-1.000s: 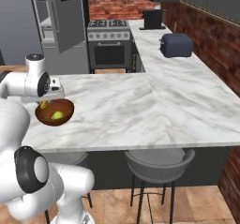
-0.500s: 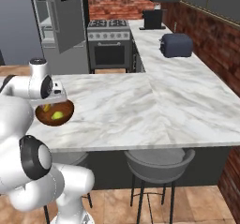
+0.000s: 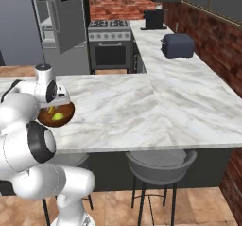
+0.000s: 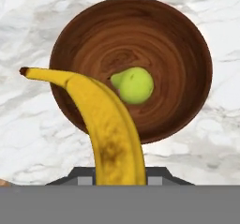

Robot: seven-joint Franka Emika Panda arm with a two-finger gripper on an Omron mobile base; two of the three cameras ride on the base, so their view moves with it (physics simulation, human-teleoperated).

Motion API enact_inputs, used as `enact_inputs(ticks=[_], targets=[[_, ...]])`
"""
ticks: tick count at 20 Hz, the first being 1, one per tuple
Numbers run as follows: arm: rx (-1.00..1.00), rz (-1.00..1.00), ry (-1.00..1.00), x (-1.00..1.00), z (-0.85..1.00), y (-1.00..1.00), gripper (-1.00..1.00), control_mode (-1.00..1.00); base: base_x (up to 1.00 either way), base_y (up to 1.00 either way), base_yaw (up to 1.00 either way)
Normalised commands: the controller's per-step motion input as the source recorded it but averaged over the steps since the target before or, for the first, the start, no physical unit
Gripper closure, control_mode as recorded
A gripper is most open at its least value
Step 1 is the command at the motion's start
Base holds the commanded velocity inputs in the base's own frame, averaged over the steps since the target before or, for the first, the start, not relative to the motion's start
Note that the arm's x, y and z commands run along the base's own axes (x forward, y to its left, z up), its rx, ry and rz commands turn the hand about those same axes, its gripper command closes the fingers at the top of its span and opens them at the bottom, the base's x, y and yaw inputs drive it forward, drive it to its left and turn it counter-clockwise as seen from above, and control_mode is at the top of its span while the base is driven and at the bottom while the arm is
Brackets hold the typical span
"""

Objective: Retrieve the pear and banana from the fridge and place them into the bowl on the dining table.

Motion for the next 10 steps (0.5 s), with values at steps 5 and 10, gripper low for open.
enact_inputs(ticks=[5,10], targets=[[0.0,0.0,0.0,0.42,-0.18,0.18,1.0,-1.0,0.0,0.0,0.0],[0.0,0.0,0.0,0.36,-0.17,0.13,1.0,-1.0,0.0,0.0,0.0]])
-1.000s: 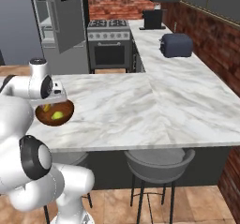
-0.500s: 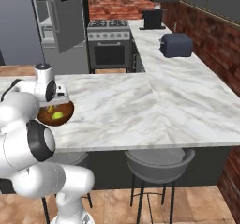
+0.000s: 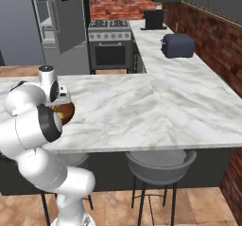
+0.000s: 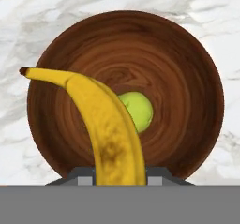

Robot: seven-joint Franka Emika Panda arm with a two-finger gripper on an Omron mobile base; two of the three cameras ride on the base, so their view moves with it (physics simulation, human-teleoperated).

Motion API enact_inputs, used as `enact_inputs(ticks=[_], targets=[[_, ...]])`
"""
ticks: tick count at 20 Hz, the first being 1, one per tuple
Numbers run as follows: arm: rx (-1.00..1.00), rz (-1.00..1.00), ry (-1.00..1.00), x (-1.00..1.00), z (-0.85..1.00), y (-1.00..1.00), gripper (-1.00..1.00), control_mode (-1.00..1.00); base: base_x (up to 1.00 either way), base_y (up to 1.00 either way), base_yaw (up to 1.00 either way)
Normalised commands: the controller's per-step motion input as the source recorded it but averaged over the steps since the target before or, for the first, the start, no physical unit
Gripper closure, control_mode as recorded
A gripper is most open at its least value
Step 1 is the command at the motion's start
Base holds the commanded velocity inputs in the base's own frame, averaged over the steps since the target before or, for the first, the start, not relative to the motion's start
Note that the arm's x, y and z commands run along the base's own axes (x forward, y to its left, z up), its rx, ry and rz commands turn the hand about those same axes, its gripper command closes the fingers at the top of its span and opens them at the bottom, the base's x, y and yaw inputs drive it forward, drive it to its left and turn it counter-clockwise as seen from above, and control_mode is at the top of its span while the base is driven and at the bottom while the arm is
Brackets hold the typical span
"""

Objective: Retrieve the pear and banana from the fridge and place them into the bowl on the dining table.

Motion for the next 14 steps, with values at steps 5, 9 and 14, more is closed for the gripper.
enact_inputs(ticks=[5,9,14], targets=[[0.0,0.0,0.0,0.32,-0.17,0.12,1.0,-1.0,0.0,0.0,0.0],[0.0,-0.02,0.0,0.21,-0.19,0.08,1.0,-1.0,0.0,0.0,0.0],[0.0,-0.04,0.0,0.07,-0.22,0.0,1.0,-1.0,0.0,0.0,0.0]])
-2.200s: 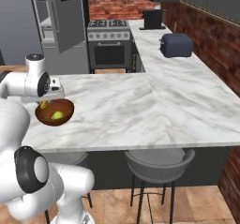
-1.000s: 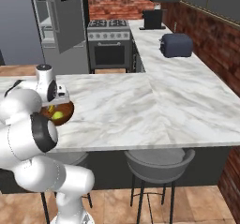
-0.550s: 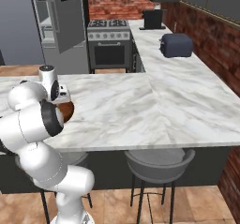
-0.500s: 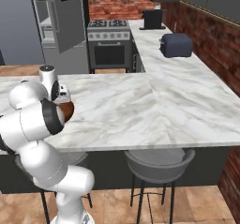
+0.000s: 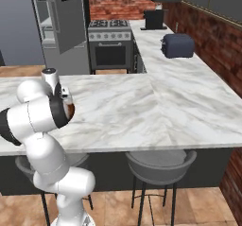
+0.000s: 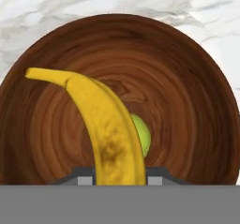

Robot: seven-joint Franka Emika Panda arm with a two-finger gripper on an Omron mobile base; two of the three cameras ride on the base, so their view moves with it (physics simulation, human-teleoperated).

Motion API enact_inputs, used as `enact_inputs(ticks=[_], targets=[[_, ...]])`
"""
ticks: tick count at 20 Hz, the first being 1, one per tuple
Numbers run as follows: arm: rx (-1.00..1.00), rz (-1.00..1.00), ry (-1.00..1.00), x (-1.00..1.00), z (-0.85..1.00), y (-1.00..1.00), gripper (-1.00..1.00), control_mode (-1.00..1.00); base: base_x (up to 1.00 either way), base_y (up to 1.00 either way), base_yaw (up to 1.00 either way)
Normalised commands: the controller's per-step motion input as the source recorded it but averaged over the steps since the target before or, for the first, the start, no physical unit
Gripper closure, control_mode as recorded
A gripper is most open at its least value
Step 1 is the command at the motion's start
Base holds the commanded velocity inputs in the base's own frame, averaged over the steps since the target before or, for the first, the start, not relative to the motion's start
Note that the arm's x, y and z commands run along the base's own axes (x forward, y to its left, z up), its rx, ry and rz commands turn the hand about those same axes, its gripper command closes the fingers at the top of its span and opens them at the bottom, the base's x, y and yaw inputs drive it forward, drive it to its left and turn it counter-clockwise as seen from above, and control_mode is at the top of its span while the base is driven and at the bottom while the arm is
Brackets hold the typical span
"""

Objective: Retrieve the pear and banana from the fridge and place them into the bowl on the dining table.

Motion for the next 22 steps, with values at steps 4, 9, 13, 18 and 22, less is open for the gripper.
enact_inputs(ticks=[4,9,13,18,22], targets=[[0.0,-0.04,0.0,0.01,-0.21,0.0,1.0,-1.0,0.0,0.0,0.0],[0.0,-0.05,0.0,0.07,-0.11,0.02,-1.0,-1.0,0.0,0.0,0.0],[0.0,-0.05,0.0,0.19,0.0,0.09,-1.0,-1.0,0.0,0.0,0.0],[0.0,-0.06,0.0,0.15,0.01,0.11,-1.0,-1.0,0.0,0.0,0.0],[0.0,-0.07,0.0,-0.11,0.28,0.0,-1.0,-1.0,0.0,0.0,0.0]])
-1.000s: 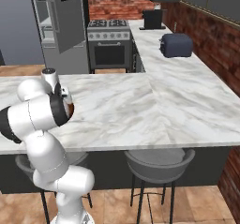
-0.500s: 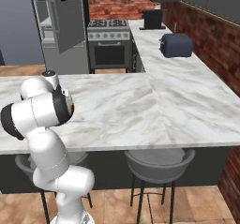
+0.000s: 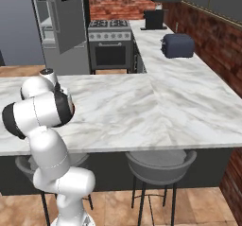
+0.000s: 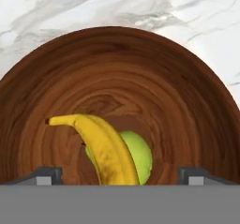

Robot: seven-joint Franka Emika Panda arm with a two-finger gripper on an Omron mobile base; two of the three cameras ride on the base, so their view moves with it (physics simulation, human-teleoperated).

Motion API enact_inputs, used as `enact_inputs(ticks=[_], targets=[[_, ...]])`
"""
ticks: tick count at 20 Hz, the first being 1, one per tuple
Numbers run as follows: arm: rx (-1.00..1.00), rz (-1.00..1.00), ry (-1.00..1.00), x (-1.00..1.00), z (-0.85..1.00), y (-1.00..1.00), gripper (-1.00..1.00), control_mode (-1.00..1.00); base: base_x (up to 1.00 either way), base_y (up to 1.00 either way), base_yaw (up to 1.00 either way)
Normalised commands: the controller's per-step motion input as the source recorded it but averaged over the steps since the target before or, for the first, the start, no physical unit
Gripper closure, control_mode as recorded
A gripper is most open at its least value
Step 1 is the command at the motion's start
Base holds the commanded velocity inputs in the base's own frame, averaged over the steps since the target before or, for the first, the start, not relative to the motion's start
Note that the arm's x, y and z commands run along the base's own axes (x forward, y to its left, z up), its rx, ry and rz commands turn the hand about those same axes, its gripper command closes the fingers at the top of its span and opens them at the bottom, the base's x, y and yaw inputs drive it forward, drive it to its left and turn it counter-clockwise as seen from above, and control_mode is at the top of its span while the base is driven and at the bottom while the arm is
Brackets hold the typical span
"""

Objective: Retrieve the pear and banana from the fridge and place them into the bowl on the dining table.

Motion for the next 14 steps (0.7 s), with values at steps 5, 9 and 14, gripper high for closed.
enact_inputs(ticks=[5,9,14], targets=[[0.0,-0.06,-0.01,-0.54,0.65,-0.16,-1.0,-1.0,0.0,0.0,0.0],[0.0,-0.05,-0.05,-0.73,0.71,-0.54,-1.0,-1.0,0.0,0.0,0.0],[0.01,-0.03,-0.14,-0.84,0.77,-0.82,-1.0,-1.0,0.0,0.0,0.0]])
